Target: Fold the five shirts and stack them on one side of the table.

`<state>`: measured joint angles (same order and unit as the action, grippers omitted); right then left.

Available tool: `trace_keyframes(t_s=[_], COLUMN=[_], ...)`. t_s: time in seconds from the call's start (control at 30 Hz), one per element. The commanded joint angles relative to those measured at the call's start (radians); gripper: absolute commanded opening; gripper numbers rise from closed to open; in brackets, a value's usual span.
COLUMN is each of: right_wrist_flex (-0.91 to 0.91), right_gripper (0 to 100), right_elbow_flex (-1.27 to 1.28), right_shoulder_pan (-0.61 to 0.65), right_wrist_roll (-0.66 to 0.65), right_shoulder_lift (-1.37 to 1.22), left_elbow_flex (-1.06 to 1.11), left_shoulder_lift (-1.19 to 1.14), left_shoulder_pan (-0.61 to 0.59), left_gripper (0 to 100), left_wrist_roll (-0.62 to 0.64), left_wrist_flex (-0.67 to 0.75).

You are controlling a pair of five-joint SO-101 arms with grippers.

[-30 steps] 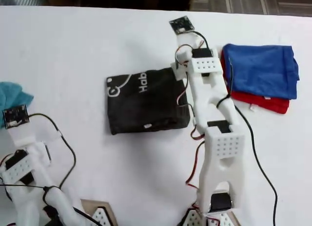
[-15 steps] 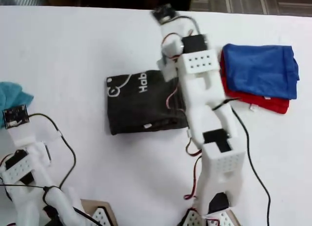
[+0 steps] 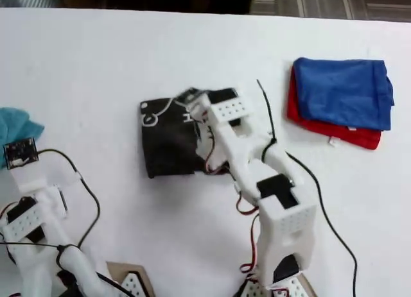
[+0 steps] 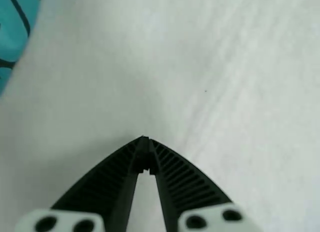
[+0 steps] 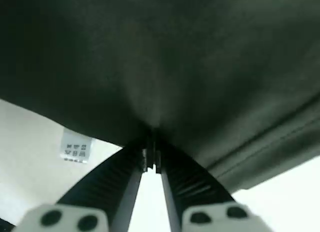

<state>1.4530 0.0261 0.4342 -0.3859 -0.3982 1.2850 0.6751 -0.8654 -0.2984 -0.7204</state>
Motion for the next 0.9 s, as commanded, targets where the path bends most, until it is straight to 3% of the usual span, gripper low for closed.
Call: trace_keyframes(t_s=[0.0, 0.33, 0.5, 0.63, 0.87], right_wrist_flex=[-0.053, -0.14, -0.14, -0.148, -0.318], right_gripper=[2.1, 2.0, 2.0, 2.0, 2.0], right_elbow_flex=[0.084, 0.097, 0.127, 0.206, 0.204], right_shoulder_pan=[-0.018, -0.087, -0.154, -0.179, -0.237], right_wrist_roll=[-0.011, 0.0, 0.106, 0.112, 0.11], right_shoulder_lift=[0.127, 0.351, 0.34, 0.302, 0.223], left_elbow_flex=[-0.002, -0.002, -0.002, -0.002, -0.002], left_shoulder_lift=[0.023, 0.023, 0.023, 0.023, 0.025], left_shoulder_pan=[-0.006, -0.005, -0.005, -0.005, -0.005], left_gripper=[3, 3, 3, 3, 3], left_wrist_roll=[0.006, 0.006, 0.006, 0.006, 0.006], left_wrist_flex=[0.014, 0.014, 0.014, 0.014, 0.014])
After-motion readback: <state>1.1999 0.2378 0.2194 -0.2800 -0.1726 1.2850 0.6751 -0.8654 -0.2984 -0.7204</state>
